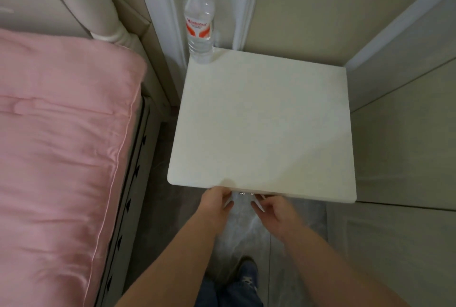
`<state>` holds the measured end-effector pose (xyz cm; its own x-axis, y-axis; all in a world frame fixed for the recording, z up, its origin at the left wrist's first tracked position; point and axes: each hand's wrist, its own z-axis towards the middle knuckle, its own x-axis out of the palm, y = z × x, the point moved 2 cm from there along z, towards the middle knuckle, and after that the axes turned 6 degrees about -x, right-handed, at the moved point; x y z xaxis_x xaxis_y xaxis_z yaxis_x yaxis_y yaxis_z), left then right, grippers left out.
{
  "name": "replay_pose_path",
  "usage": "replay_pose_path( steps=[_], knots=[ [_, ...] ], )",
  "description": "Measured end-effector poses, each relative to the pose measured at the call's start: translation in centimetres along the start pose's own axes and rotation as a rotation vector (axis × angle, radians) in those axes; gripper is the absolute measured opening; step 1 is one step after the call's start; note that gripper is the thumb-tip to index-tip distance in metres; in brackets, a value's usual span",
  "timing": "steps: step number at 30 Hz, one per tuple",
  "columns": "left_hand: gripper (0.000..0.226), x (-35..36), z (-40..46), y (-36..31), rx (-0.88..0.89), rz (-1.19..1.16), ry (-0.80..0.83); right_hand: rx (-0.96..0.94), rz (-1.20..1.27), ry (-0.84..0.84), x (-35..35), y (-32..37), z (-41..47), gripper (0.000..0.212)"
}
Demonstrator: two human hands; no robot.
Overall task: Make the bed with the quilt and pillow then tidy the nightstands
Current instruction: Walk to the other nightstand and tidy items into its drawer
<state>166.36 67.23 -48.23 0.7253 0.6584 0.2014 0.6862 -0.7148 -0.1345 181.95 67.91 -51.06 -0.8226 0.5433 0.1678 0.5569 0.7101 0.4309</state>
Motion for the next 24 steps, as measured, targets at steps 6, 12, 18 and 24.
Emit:
replay_pose_path(
  steps=[6, 12, 18, 24],
  knots=[
    [0.021, -0.6, -4.4, -2.0, -0.035, -0.058, -0.014, -0.028, -0.418, -0.160, 1.2, 1.0, -2.6, 0.024],
    [0.024, -1.4, -10.9, -5.2, 0.027, -0.201, -0.078, -0.025, -0.629, -0.146, 4.4, 2.7, -9.5, 0.017],
    [0.023, 0.7, -17.7, -11.5, 0.148, -0.286, 0.042, -0.115, -0.833, -0.002, 12.4, 6.6, -13.8, 0.021],
    [0.028, 2.5, -19.6, -16.5, 0.236, -0.227, 0.289, -0.406, -1.147, 0.110, 19.8, 9.7, -13.2, 0.049]
  ],
)
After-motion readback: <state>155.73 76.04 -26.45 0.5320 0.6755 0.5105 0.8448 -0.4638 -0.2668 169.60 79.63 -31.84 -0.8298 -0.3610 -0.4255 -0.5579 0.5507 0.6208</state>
